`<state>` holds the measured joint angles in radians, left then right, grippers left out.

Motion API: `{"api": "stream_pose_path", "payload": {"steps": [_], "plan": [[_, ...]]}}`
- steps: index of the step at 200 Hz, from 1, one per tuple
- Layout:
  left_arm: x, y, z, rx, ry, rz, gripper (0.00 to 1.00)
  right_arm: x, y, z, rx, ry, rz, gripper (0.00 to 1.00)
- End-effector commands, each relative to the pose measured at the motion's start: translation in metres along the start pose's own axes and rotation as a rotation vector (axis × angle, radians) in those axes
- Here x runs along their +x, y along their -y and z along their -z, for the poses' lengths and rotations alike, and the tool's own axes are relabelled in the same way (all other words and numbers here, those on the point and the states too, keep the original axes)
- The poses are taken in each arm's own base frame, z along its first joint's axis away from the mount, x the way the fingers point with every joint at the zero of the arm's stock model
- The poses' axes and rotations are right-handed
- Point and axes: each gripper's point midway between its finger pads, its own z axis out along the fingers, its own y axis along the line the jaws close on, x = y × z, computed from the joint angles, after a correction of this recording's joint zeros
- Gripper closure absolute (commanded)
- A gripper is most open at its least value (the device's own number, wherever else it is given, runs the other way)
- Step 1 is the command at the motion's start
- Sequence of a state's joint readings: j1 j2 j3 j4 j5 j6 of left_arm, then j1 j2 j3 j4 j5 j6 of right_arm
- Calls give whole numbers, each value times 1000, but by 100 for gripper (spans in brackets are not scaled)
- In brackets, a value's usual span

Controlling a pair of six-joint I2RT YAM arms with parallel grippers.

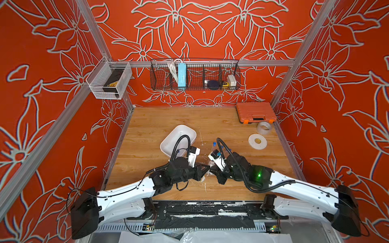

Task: Wipe the exteriors of test tubes
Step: Wipe the dirt from the test tube.

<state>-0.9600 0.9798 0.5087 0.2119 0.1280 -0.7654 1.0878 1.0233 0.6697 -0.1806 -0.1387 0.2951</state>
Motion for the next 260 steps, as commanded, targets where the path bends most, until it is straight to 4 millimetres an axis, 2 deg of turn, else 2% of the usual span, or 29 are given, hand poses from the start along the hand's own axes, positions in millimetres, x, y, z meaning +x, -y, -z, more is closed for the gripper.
{"api": "stream_pose_path", "payload": {"steps": [1,39,64,83,95,110,137,152,166,195,225,260], "plan": [[-13,15,1,48,34,-4,91,-25,-20,0,-56,93,18,100],[-13,8,1,10,42,-13,91,-34,-38,3,-87,111,41,100],[-20,1,2,-44,55,-38,91,-34,-41,9,-82,116,46,100],[-32,-10,6,-123,79,-74,91,-33,-38,16,-67,118,44,100],[-36,-30,2,-206,65,-88,91,-31,-34,22,-47,125,46,100],[-50,-50,5,-297,78,-107,91,-30,-28,30,-16,138,45,100],[-75,-99,13,-497,85,-130,91,-24,-18,40,27,133,51,100],[-81,-129,16,-614,58,-139,91,-22,-16,42,34,127,54,100],[-86,-148,17,-698,44,-152,91,-20,-16,44,32,122,57,100],[-93,-172,18,-810,24,-176,92,-17,-15,48,36,126,55,100],[-89,-202,24,-940,-33,-190,92,-13,-12,55,41,133,46,100],[-91,-215,24,-986,-51,-196,92,-10,-10,60,38,149,27,100]]}}
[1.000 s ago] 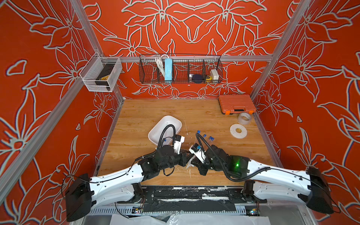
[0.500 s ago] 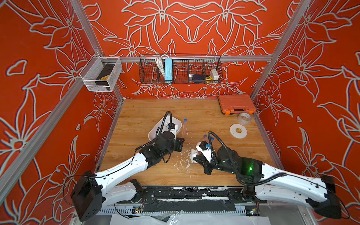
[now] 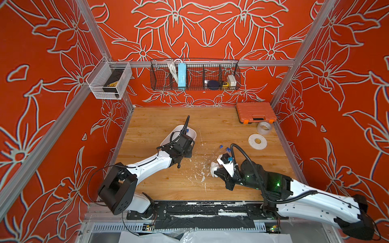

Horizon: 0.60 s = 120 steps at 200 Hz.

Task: Wipe the exteriors of test tubes
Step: Place the test tube in the storage box.

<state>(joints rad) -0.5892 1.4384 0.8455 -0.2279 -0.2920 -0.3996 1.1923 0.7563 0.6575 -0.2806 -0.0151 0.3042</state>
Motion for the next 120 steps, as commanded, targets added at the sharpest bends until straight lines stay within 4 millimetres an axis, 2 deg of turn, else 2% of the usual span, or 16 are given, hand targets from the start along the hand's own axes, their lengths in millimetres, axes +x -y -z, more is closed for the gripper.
{"api": "stream_pose_path", "payload": {"steps": [1,50,120], "plan": [[-5,-13,-3,-70,-1,-35,92,8,9,2,40,-10,-20,100],[-3,-25,-22,-89,-63,-44,92,7,9,9,45,-18,-32,100],[16,-9,-41,40,-171,-30,88,-4,15,20,89,-25,-19,100]]}}
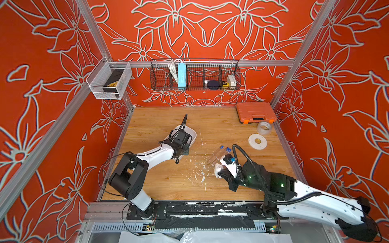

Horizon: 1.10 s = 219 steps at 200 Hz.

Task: Wipe the exteriors of test tubes
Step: Place the test tube in the storage box, then pick up the test tube at the center of the board.

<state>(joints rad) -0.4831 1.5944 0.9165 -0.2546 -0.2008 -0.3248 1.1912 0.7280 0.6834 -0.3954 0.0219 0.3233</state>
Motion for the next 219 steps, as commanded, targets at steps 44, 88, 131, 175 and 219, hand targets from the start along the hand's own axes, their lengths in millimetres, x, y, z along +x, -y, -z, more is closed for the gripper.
{"api": "stream_pose_path", "payload": {"steps": [44,88,131,175,219], "plan": [[8,10,-3,46,-74,-8,72,-15,10,8,65,-2,12,100],[-27,4,39,14,12,58,33,-24,22,8,99,-23,-9,100],[-47,66,98,197,88,-30,31,-23,59,1,134,-82,-147,100],[-15,140,113,420,44,-158,37,-5,104,-7,223,-179,-297,100],[21,164,80,455,-17,-235,44,23,142,1,294,-227,-464,100]]}}
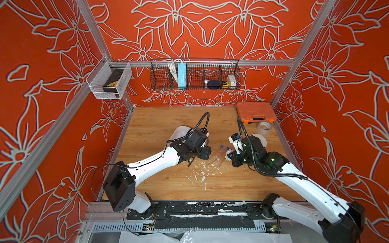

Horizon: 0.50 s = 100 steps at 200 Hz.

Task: Wipe the exteriors of test tubes
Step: Pick up the test tube at the center of the board.

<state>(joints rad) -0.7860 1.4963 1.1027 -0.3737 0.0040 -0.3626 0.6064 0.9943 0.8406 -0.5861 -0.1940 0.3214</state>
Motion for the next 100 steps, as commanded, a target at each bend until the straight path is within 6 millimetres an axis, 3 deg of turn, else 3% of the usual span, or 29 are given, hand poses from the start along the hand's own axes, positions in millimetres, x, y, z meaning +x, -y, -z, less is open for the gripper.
{"api": "stream_pose_path", "payload": {"steps": [1,54,100], "plan": [[19,8,-25,36,-45,-36,44,7,12,4,-12,-30,-87,100],[37,5,-74,-3,-81,-112,54,29,31,-1,17,-74,-151,100],[37,-5,-95,-70,-100,-146,57,39,33,-10,9,-105,-162,100]]}}
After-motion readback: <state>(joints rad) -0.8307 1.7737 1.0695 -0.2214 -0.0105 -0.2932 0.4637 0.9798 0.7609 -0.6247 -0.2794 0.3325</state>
